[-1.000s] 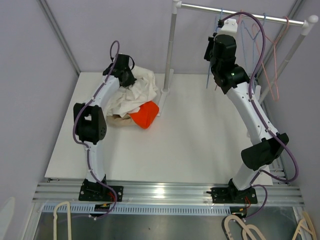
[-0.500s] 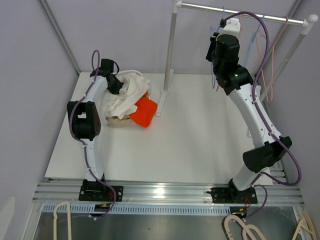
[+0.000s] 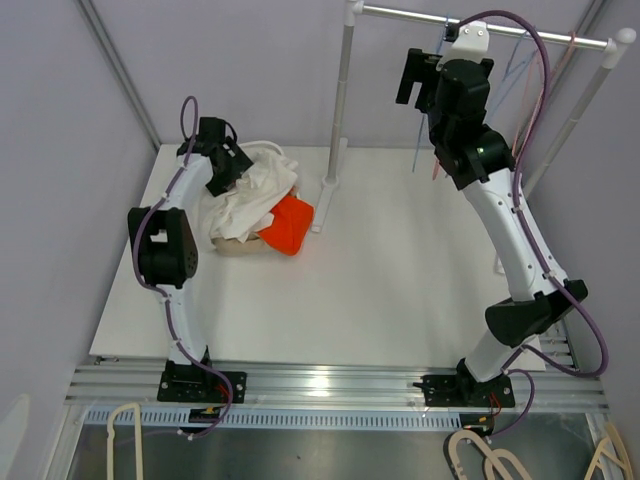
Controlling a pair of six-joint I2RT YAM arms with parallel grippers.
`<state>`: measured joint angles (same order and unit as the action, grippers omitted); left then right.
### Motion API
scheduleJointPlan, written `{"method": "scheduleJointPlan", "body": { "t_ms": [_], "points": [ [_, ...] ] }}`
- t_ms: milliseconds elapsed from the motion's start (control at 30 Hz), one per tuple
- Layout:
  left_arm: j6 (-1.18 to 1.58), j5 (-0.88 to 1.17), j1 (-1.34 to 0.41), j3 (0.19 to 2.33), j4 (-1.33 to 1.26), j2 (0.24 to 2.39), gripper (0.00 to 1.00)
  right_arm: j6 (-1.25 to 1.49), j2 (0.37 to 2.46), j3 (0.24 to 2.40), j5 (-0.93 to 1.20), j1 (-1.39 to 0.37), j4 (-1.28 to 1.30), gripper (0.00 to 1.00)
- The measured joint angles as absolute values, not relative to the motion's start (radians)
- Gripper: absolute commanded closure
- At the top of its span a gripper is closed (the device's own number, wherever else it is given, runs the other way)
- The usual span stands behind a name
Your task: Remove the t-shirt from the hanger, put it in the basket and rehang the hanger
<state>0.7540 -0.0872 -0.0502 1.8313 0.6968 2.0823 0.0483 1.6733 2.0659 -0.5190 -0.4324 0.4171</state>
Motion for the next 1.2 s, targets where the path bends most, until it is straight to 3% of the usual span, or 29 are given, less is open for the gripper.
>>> {"method": "scheduleJointPlan", "body": {
  "t_ms": [467, 767, 900, 1033, 1200],
  "points": [
    [0.708, -0.219, -0.113, 1.852, 0.768, 2.026, 0.00, 0.022, 1.494, 2.111, -0.541, -0.450, 0.442, 0.00],
    [0.631, -0.297, -0.194, 1.991, 0.818, 1.847, 0.19, 0.022, 1.460, 2.103, -0.532, -0.451, 0.461, 0.00],
    [0.616, -0.339, -0.213, 1.985, 0.818, 1.735, 0.21, 0.031, 1.438, 2.057, -0.523, -0.455, 0.472, 0.01],
    [0.611, -0.366, -0.282, 1.823, 0.798, 1.570, 0.13, 0.065, 1.355, 1.919, -0.495, -0.464, 0.472, 0.00],
    [0.562, -0.364, -0.495, 1.438, 0.735, 1.275, 0.01, 0.134, 1.147, 1.596, -0.432, -0.504, 0.483, 0.00]
  ]
}}
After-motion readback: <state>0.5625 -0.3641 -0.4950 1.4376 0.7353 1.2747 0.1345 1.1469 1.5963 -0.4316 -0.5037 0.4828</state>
